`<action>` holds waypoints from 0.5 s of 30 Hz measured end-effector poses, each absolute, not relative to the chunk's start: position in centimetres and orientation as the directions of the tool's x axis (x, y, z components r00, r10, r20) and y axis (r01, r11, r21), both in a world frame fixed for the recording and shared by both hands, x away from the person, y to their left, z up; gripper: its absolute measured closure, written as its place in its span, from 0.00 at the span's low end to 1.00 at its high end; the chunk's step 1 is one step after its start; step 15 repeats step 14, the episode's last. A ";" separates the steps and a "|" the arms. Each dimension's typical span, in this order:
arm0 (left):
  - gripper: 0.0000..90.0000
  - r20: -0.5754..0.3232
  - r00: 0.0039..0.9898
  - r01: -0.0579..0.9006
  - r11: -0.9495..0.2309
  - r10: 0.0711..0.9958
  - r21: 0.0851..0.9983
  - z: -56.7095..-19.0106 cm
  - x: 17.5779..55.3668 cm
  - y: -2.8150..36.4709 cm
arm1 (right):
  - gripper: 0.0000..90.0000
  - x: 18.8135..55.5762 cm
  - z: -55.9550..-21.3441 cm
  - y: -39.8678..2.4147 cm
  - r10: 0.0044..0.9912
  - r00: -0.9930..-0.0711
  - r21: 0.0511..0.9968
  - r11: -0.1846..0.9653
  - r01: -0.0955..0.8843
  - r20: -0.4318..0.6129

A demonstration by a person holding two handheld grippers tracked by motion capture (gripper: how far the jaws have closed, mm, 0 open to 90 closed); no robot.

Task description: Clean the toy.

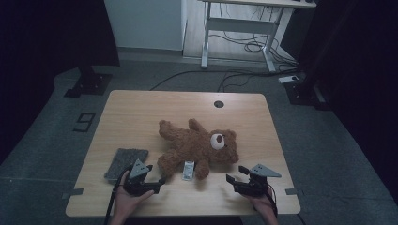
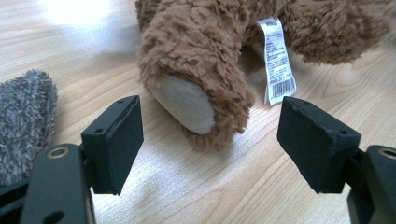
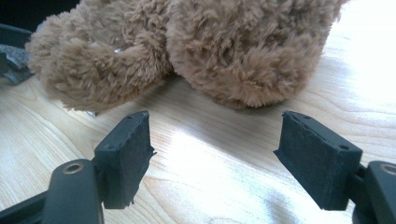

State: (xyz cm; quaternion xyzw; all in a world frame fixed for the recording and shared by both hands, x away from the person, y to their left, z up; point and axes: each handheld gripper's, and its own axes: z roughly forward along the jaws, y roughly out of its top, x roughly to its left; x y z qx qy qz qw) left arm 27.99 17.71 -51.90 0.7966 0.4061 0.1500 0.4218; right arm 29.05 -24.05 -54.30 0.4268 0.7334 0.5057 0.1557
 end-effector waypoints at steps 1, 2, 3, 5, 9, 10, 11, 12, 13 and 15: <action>0.25 -0.104 0.626 0.522 -0.316 0.773 0.793 -51.9 28.0 17.7 | 0.28 29.1 -54.3 -24.0 0.783 -0.589 0.874 0.130 0.469 0.200; 0.25 -0.104 0.627 0.522 -0.316 0.772 0.792 -52.0 28.0 17.7 | 0.28 29.1 -54.4 -24.0 0.783 -0.589 0.874 0.130 0.469 0.200; 0.25 -0.105 0.627 0.521 -0.316 0.772 0.793 -52.0 28.1 17.7 | 0.28 29.1 -54.4 -24.1 0.784 -0.588 0.874 0.130 0.469 0.200; 0.25 -0.105 0.629 0.521 -0.316 0.771 0.793 -51.9 28.1 17.7 | 0.28 29.1 -54.4 -24.2 0.783 -0.589 0.874 0.129 0.469 0.200; 0.26 -0.104 0.631 0.516 -0.315 0.769 0.797 -51.8 28.0 17.7 | 0.28 29.2 -54.4 -24.2 0.784 -0.589 0.876 0.127 0.465 0.198; 0.26 -0.105 0.632 0.514 -0.314 0.768 0.799 -51.8 28.0 17.7 | 0.28 29.2 -54.4 -24.2 0.783 -0.589 0.876 0.127 0.465 0.198; 0.25 -0.105 0.633 0.512 -0.313 0.767 0.799 -51.7 28.0 17.7 | 0.28 29.1 -54.4 -24.2 0.783 -0.590 0.875 0.130 0.466 0.198; 0.25 -0.105 0.634 0.512 -0.314 0.766 0.799 -51.7 28.0 17.7 | 0.28 29.1 -54.4 -24.2 0.783 -0.590 0.876 0.130 0.465 0.197; 0.25 -0.104 0.635 0.512 -0.316 0.766 0.799 -51.7 28.0 17.6 | 0.28 29.2 -54.3 -24.2 0.782 -0.591 0.876 0.131 0.465 0.196; 0.25 -0.102 0.634 0.510 -0.316 0.766 0.800 -51.7 28.0 17.6 | 0.28 29.2 -54.3 -24.2 0.782 -0.591 0.876 0.132 0.465 0.196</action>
